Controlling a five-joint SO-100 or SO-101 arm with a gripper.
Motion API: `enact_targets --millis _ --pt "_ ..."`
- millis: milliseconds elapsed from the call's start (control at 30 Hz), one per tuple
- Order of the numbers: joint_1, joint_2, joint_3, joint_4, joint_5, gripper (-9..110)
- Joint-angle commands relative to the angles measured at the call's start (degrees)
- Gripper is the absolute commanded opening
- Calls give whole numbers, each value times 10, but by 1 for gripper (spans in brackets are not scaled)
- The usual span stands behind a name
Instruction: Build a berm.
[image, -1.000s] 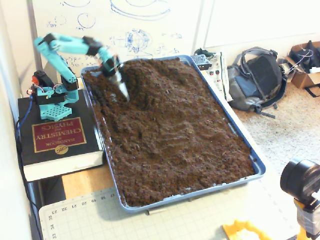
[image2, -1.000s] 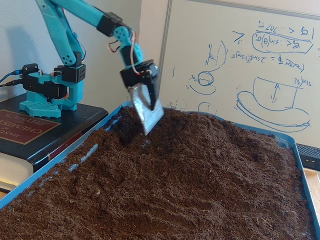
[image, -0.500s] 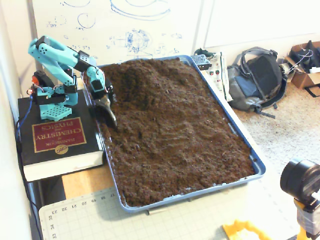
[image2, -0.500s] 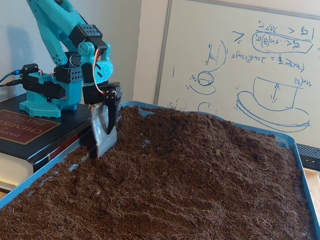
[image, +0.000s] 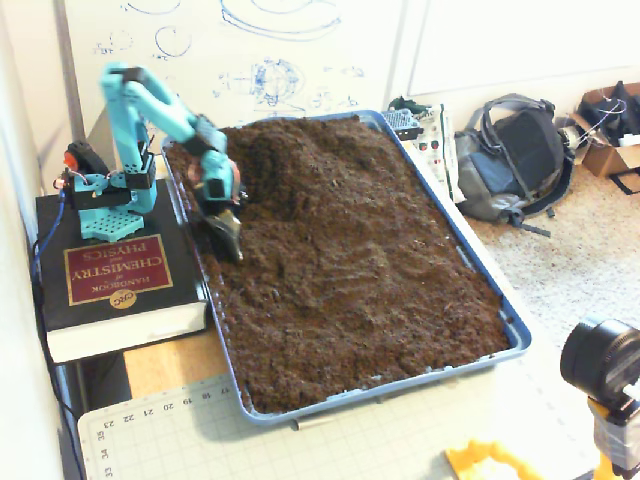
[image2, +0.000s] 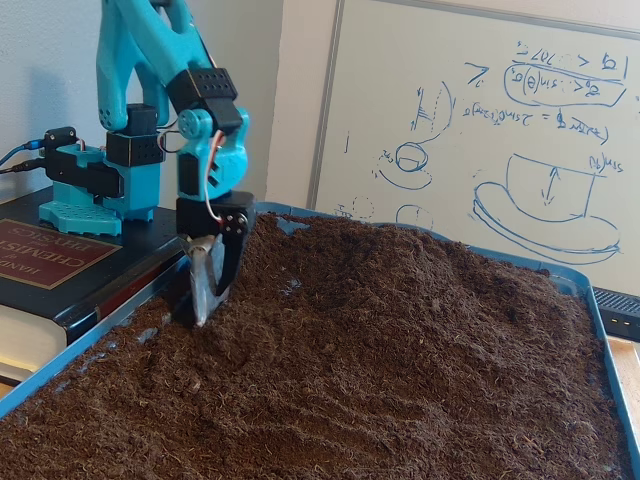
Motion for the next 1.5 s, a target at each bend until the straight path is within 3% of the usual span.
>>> enact_targets --millis 0,500,733,900,1467 --pt "13 -81 -116 -12 -1 0" --pt "-6 -211 -378 -5 11 0" --pt "-69 -218 -447 -4 160 0" --pt "-112 -217 -490 -4 214 0" --pt "-191 -215 -594 -4 211 0"
